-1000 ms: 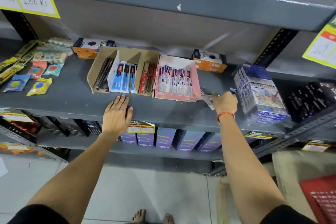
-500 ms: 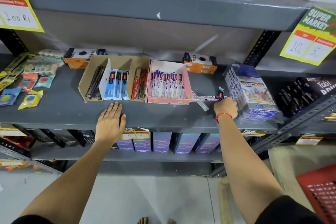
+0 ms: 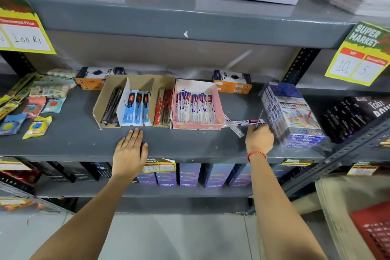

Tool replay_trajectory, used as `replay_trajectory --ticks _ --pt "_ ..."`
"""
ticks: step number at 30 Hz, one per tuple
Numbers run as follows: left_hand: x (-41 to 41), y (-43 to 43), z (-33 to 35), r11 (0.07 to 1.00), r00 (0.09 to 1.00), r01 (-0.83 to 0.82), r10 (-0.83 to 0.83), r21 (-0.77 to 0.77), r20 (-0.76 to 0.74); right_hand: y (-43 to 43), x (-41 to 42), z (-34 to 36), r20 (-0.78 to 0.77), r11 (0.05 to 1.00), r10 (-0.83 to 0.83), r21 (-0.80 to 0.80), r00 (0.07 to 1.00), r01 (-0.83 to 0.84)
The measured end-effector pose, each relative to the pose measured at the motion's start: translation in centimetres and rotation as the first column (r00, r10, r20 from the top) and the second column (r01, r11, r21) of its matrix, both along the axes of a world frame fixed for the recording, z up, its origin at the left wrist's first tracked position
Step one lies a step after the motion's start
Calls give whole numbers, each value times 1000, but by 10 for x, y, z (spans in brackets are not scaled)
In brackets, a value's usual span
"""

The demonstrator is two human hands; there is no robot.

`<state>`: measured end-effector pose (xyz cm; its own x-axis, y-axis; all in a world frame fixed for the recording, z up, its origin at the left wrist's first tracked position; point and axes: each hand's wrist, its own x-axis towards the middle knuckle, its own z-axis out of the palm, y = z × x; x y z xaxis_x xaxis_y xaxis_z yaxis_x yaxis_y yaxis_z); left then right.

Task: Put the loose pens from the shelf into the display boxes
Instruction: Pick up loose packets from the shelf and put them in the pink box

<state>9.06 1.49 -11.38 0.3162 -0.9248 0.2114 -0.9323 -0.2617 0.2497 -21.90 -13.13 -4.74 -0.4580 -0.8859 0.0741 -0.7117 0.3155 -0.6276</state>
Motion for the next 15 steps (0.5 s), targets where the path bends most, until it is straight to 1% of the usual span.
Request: replay_trajectory --ticks 3,5,7,9,10,12,15 --pt "0 0 0 1000 1000 -3 3 -1 1 -2 7 15 196 998 -51 -33 979 59" --pt "1 0 0 1000 1000 -3 3 0 0 -1 14 29 387 998 -31 -34 921 48" --pt "1 0 0 1000 1000 -2 2 0 -2 -3 28 36 602 999 19 -45 799 10" --pt "1 0 0 1000 1000 -3 3 -2 -6 -4 47 38 742 997 74 -34 667 -74" --pt "1 0 1 1000 1000 -6 6 -3 -7 -4 57 41 778 991 99 -23 621 -130" --pt "2 0 2 1000 1000 -10 10 2 -7 2 79 47 811 972 161 -33 562 -231" --pt "2 0 2 1000 1000 -18 18 19 -4 14 113 55 852 930 291 -145 436 -337"
